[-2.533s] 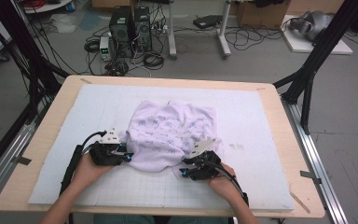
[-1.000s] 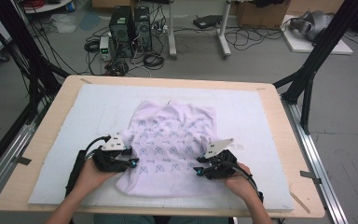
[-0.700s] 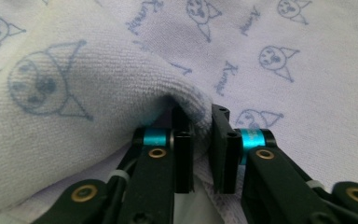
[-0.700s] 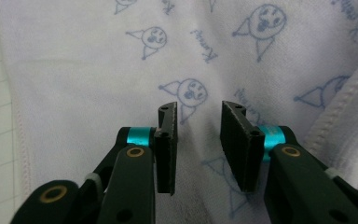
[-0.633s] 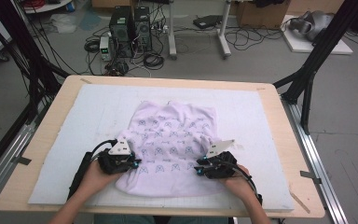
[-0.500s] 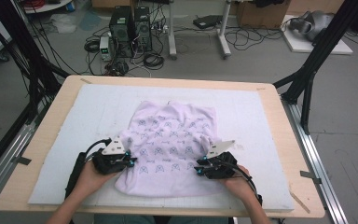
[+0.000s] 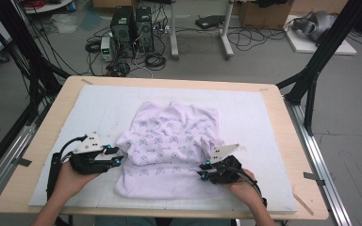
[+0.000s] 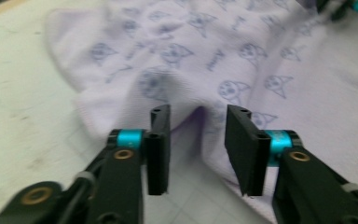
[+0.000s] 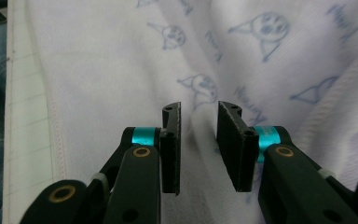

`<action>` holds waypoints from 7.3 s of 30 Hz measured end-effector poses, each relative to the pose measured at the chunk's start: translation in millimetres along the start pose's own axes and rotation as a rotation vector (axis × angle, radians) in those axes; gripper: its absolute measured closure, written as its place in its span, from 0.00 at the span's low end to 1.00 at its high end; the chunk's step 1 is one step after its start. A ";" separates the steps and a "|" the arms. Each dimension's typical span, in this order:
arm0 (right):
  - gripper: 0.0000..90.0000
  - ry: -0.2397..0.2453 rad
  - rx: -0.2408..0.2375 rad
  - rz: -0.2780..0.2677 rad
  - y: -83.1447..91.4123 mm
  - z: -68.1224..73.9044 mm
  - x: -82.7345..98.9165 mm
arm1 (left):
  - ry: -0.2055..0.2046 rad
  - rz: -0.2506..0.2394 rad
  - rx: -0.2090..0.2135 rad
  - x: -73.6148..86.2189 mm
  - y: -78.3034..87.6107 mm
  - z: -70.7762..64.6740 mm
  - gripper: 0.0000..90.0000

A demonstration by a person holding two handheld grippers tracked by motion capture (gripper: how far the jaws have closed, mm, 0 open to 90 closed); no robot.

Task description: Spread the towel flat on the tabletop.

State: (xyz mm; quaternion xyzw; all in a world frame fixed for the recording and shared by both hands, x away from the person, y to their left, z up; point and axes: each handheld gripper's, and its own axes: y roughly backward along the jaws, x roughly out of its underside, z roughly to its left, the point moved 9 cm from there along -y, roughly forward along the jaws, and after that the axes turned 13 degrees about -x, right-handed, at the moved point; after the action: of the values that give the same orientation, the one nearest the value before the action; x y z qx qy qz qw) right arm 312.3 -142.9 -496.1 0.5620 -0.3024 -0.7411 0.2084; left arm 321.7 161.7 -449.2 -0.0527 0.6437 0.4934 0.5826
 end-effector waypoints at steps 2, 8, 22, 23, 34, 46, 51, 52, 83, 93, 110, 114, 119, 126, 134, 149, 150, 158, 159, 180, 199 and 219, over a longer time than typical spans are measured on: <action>0.78 0.004 0.013 -0.007 4.1 -3.4 -2.0 | -0.030 0.018 0.028 3.1 -8.4 -9.1 0.76; 0.73 -0.021 0.028 0.007 6.1 -14.2 0.5 | -0.042 0.079 0.091 13.5 -36.9 -23.7 0.77; 0.97 -0.031 -0.006 -0.008 -3.7 -10.6 6.2 | -0.118 0.117 0.015 20.2 -47.5 -25.8 0.92; 0.97 -0.033 -0.018 -0.010 -3.2 -8.3 5.9 | -0.108 0.116 0.021 19.8 -45.3 -25.4 0.93; 0.97 0.055 -0.050 -0.107 34.5 33.0 -21.4 | -0.089 0.041 0.043 -2.5 6.9 -37.2 0.93; 0.73 0.108 -0.010 -0.176 69.6 41.9 -49.4 | -0.029 -0.051 0.081 -28.8 17.0 -28.1 0.62; 0.64 -0.001 -0.015 -0.071 22.2 5.3 -18.2 | -0.007 0.039 0.080 -4.3 -21.2 -24.3 0.55; 0.64 -0.016 -0.020 -0.056 15.9 2.6 -14.2 | -0.015 0.060 0.086 1.3 -27.6 -24.8 0.55; 0.62 -0.033 -0.097 -0.099 23.5 17.8 -9.2 | -0.005 0.034 0.125 -0.1 -13.0 -24.8 0.59; 0.86 -0.025 -0.116 -0.039 -6.8 19.9 4.4 | -0.061 0.097 0.165 17.4 -26.7 -42.5 0.90; 0.74 -0.004 -0.120 -0.156 46.0 35.7 -11.6 | -0.013 -0.027 0.135 -13.1 12.7 -38.7 0.69; 0.66 -0.019 -0.103 -0.135 31.4 28.3 -12.3 | 0.004 0.015 0.110 -4.2 -9.6 -26.9 0.60; 0.63 -0.032 -0.101 -0.027 -3.7 23.4 0.7 | -0.028 0.152 0.147 22.1 -32.7 -35.9 0.61; 0.87 0.000 -0.072 -0.029 -9.5 25.5 5.6 | -0.039 0.138 0.188 28.5 -24.9 -50.3 0.93; 0.89 0.035 -0.134 -0.055 -1.6 44.3 1.1 | -0.039 0.102 0.225 35.0 8.5 -69.0 0.94; 0.70 0.057 -0.132 -0.179 42.7 58.6 -17.6 | -0.023 -0.039 0.206 -0.2 16.7 -70.8 0.55; 0.69 0.052 -0.110 -0.167 39.9 52.7 -17.3 | -0.020 -0.037 0.191 0.3 9.1 -66.1 0.55; 0.66 -0.015 -0.049 0.004 -8.3 20.2 12.0 | -0.062 0.102 0.123 26.5 -40.1 -49.0 0.65; 0.68 -0.006 -0.044 -0.022 -8.4 20.9 11.3 | -0.061 0.085 0.127 27.4 -40.1 -49.2 0.70; 0.67 0.003 -0.041 -0.095 23.7 29.0 3.2 | 0.001 0.040 0.059 32.9 -3.1 -30.8 0.59; 0.76 -0.008 0.029 -0.112 47.9 28.9 17.1 | 0.007 0.024 0.075 36.5 12.8 -25.7 0.59; 0.96 -0.005 -0.062 -0.084 28.1 47.7 34.6 | -0.035 0.025 0.124 45.2 15.7 -35.5 0.96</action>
State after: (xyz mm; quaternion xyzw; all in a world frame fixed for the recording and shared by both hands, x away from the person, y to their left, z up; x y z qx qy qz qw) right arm 255.9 -175.7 -492.6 0.5657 -0.2559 -0.7595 0.1939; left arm 272.5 167.8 -482.3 0.0003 0.6634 0.4606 0.5897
